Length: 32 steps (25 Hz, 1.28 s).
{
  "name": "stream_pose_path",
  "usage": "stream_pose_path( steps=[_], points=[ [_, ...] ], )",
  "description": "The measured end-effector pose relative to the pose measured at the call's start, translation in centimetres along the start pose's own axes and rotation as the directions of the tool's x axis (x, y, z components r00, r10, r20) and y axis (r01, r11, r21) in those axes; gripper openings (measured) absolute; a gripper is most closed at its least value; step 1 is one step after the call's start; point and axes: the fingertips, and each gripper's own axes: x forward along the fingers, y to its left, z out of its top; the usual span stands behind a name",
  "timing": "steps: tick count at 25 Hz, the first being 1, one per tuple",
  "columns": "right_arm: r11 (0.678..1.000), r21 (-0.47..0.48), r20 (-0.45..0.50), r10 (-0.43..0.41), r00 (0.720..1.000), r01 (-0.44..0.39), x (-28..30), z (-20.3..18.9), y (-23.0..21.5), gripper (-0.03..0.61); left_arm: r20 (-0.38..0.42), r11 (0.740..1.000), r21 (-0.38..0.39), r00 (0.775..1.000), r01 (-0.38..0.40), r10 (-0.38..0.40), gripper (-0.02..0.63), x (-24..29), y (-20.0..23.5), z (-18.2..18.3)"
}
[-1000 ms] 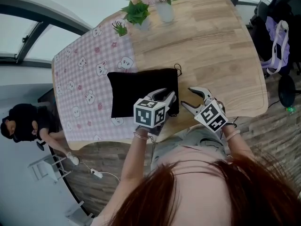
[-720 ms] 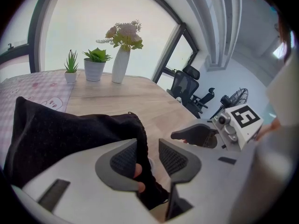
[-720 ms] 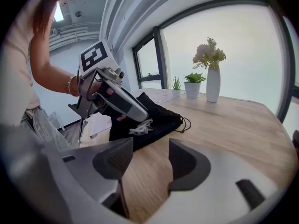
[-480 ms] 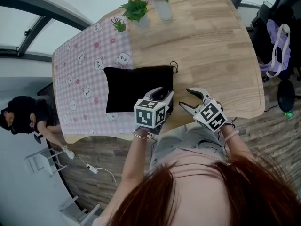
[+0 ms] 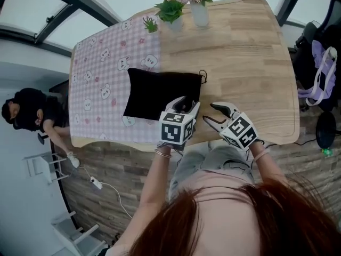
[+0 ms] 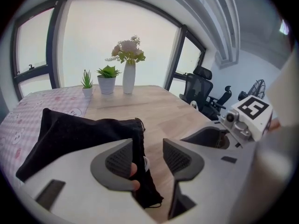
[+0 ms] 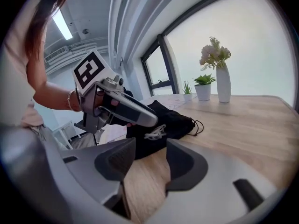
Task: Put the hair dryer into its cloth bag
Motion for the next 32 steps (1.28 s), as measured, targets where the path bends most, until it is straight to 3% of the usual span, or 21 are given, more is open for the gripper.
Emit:
stream_pose_path(
  steps=[4, 9, 14, 20, 24, 32],
  points=[
    [1.0, -0.027, 0.023, -0.002, 1.0, 0.003, -0.4, 1.1, 0.2, 0.193, 0.044, 1.0, -0.008, 0.999, -0.029, 0.03, 0.183, -1.8, -0.2, 0.6],
    [0.998, 0.063, 0.058, -0.029, 0.998, 0.026, -0.6, 2.0, -0.8, 0.159, 0.083, 0.998, -0.011, 0.995, -0.061, 0.062, 0.179, -3.7, -0.3, 1.0],
    [0.992, 0.088, 0.097, -0.1, 0.99, 0.091, -1.3, 3.0, -1.6, 0.12, 0.163, 0.988, 0.004, 0.975, -0.156, 0.153, 0.065, -5.8, 0.4, 1.7],
    [0.982, 0.091, 0.116, -0.178, 0.977, 0.168, -2.2, 3.5, -1.3, 0.081, 0.221, 0.99, 0.019, 0.966, -0.141, 0.133, 0.048, -8.1, 0.5, 1.0],
    [0.968, 0.073, 0.135, -0.247, 0.96, 0.239, -3.8, 4.3, 0.1, 0.032, 0.287, 0.988, 0.015, 0.947, -0.154, 0.143, 0.024, -11.0, 0.6, 0.5],
    [0.936, -0.013, 0.172, -0.346, 0.922, 0.353, -6.3, 6.3, 3.6, 0.0, 0.363, 0.987, 0.042, 0.923, -0.155, 0.129, 0.02, -16.2, 0.2, -0.4]
  ],
)
